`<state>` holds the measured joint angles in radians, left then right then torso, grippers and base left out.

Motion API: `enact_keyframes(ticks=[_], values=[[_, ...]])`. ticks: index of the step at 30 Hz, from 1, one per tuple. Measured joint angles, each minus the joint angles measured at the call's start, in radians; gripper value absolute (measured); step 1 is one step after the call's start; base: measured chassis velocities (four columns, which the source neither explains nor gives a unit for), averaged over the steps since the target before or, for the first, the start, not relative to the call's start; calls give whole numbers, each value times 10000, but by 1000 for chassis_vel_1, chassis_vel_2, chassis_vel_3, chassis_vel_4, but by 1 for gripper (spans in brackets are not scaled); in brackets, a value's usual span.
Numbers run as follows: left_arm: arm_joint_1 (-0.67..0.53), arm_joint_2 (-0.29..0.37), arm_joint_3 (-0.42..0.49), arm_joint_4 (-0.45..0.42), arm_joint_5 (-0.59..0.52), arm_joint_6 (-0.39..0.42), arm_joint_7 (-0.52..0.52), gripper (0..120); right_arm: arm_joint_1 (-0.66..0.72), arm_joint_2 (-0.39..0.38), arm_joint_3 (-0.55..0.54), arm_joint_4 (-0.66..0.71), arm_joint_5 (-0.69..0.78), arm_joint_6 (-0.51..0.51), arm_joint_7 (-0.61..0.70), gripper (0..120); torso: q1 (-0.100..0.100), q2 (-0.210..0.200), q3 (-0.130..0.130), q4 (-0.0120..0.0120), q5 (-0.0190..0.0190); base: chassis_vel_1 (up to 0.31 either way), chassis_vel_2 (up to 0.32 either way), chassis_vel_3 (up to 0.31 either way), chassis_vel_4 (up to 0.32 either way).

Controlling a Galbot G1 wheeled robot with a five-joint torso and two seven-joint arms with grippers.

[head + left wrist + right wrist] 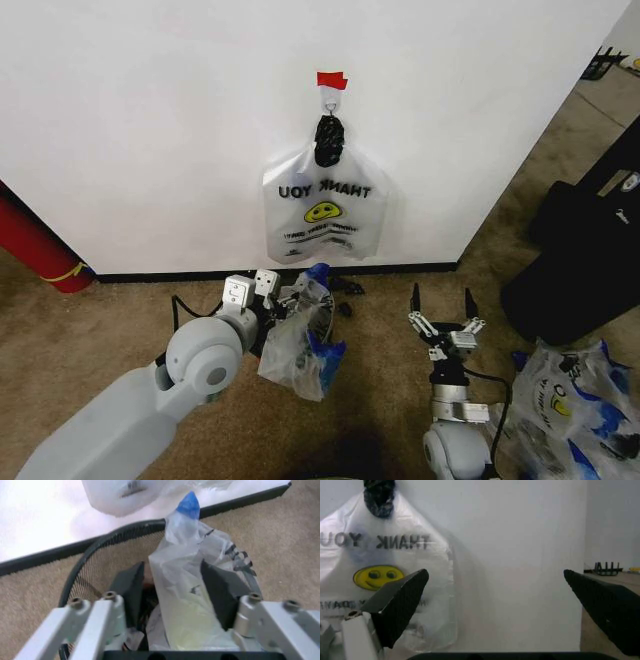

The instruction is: Pick up the garbage bag from the wall and place it over the trash bin.

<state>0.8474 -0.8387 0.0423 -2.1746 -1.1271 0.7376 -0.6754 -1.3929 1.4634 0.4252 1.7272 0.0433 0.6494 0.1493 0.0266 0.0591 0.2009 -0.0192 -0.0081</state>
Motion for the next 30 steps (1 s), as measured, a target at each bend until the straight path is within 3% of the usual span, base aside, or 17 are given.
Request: enact_keyframes(ticks=[6,12,18,19,25,26,30], values=[[65,122,-234,-18,-273,-7,0,22,177,-238,-535,-193,93,-274,65,100,0,0,0,-1,0,0,0,0,0],[293,374,-455,-4,88,-13,173,2,438,-1037,-2103,289,1877,-2077,75,100,0,0,0,-1,1,0,0,0,0],[665,524,-846,63,945,-17,621,0,1261,-1830,-3405,1581,4252,-5471,1057,100,0,0,0,0,1,0,0,0,0],[665,524,-846,63,945,-17,621,0,1261,-1830,-3405,1581,4252,-5471,1057,100,0,0,0,0,1,0,0,0,0],[703,687,-907,91,1664,-20,1208,0,2177,-2334,-3536,2897,8008,-9070,2358,100,0,0,0,-3,1,0,0,0,0],[703,687,-907,91,1664,-20,1208,0,2177,-2334,-3536,2897,8008,-9070,2358,100,0,0,0,-3,1,0,0,0,0],[662,665,-701,165,1877,-22,1344,0,2757,-2205,-3290,3403,9833,-11305,3290,100,0,0,1,0,-1,0,0,0,0]])
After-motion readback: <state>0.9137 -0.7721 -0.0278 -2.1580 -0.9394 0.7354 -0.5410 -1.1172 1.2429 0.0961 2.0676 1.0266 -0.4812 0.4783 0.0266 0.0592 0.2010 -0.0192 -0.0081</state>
